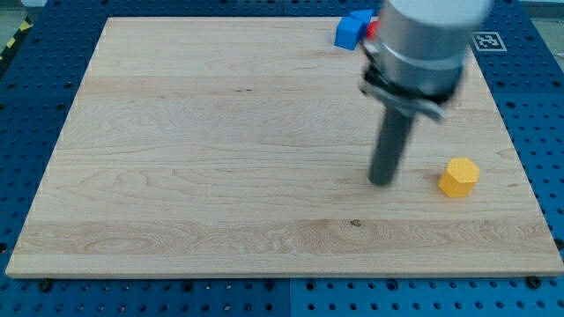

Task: Move yellow hexagon to the bottom side of the blue cube

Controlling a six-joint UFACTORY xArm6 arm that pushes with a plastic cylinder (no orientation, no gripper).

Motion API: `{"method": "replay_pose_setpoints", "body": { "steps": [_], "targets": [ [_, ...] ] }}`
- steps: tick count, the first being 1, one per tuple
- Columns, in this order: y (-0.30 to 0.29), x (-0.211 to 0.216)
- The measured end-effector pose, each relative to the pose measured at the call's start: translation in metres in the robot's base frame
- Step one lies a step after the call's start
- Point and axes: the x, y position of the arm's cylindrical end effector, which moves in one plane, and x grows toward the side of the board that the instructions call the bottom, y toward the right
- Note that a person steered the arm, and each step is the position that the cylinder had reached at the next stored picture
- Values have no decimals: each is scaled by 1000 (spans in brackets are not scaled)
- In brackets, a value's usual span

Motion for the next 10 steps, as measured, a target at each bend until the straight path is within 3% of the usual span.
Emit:
{"method": "replay_pose_setpoints", "body": {
  "steps": [1,2,4,8,10],
  "targets": [
    [80,43],
    [122,43],
    [71,15],
    [72,-56],
    [102,-75]
  ]
}}
